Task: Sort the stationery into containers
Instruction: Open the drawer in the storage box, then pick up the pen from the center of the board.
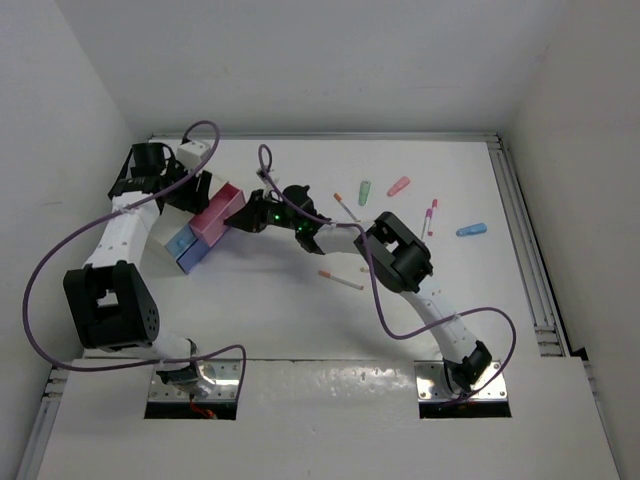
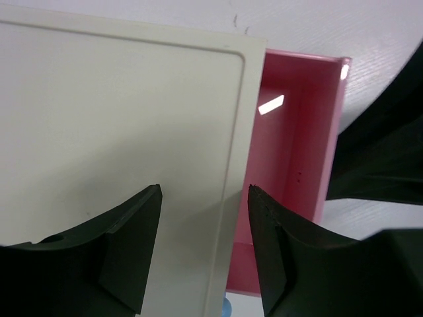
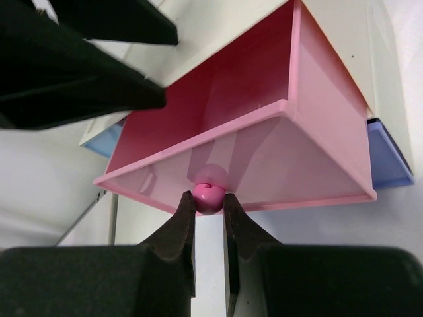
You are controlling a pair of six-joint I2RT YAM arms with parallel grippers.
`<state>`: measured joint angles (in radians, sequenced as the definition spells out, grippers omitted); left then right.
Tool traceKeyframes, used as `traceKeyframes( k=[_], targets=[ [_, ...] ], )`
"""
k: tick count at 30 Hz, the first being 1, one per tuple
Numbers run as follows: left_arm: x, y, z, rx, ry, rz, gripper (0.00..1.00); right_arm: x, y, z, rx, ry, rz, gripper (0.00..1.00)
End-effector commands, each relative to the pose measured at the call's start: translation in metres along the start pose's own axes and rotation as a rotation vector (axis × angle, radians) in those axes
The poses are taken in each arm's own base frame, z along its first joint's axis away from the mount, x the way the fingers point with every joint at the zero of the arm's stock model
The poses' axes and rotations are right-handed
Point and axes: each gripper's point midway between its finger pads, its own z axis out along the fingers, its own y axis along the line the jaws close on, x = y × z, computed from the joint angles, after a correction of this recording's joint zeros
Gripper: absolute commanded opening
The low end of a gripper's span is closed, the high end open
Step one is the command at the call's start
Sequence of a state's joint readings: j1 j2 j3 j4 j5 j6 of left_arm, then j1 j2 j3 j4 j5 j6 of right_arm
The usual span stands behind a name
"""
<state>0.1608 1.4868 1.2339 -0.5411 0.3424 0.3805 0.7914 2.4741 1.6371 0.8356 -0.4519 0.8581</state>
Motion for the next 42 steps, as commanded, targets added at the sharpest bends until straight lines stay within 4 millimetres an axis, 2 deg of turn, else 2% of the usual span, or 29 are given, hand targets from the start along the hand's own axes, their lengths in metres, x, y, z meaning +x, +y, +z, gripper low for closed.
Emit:
traceKeyframes(
  k=[1, 9, 10, 13, 16, 21, 25, 27, 29, 32, 33, 36, 42],
  targets=[
    [-0.009, 0.016, 0.007, -0.068, 0.006, -0.018, 0.6, -0.025, 0.04, -0.005, -0.095, -0.02, -0.042, 0.0],
    [-0.008, 0.023, 0.028, -0.076, 0.027, -0.091, 0.6, -0.013, 0.042, -0.027, -0.091, 0.023, -0.019, 0.0],
    [-0.008, 0.023, 0.029, -0.076, 0.027, -0.092, 0.6, -0.008, 0.039, -0.032, -0.084, 0.038, -0.007, 0.0],
    [-0.008, 0.024, 0.032, -0.078, 0.024, -0.103, 0.6, -0.006, 0.043, -0.04, -0.086, 0.052, 0.008, 0.0],
    [-0.01, 0.021, 0.035, -0.068, 0.017, -0.125, 0.6, 0.006, 0.047, -0.054, -0.089, 0.083, 0.026, 0.0],
    [-0.011, 0.018, 0.038, -0.064, 0.02, -0.131, 0.6, 0.009, 0.046, -0.071, -0.083, 0.106, 0.053, 0.0],
    [-0.013, 0.019, 0.038, -0.066, 0.018, -0.13, 0.6, 0.009, 0.043, -0.075, -0.085, 0.115, 0.07, 0.0],
    [-0.012, 0.019, 0.038, -0.068, 0.021, -0.131, 0.6, 0.008, 0.044, -0.075, -0.097, 0.122, 0.08, 0.15],
    [-0.013, 0.02, 0.039, -0.07, 0.021, -0.129, 0.6, 0.004, 0.044, -0.073, -0.107, 0.12, 0.08, 0.22],
    [-0.012, 0.021, 0.039, -0.075, 0.029, -0.131, 0.6, 0.0, 0.048, -0.071, -0.121, 0.117, 0.076, 0.37],
    [-0.011, 0.021, 0.039, -0.076, 0.031, -0.132, 0.6, -0.001, 0.05, -0.072, -0.124, 0.118, 0.072, 0.47],
    [-0.019, 0.022, 0.037, -0.075, 0.015, -0.13, 0.61, -0.005, 0.056, -0.073, -0.138, 0.116, 0.054, 0.59],
    [-0.051, 0.018, 0.03, -0.054, -0.049, -0.107, 0.63, -0.011, 0.062, -0.08, -0.109, 0.15, 0.031, 0.63]
  ],
)
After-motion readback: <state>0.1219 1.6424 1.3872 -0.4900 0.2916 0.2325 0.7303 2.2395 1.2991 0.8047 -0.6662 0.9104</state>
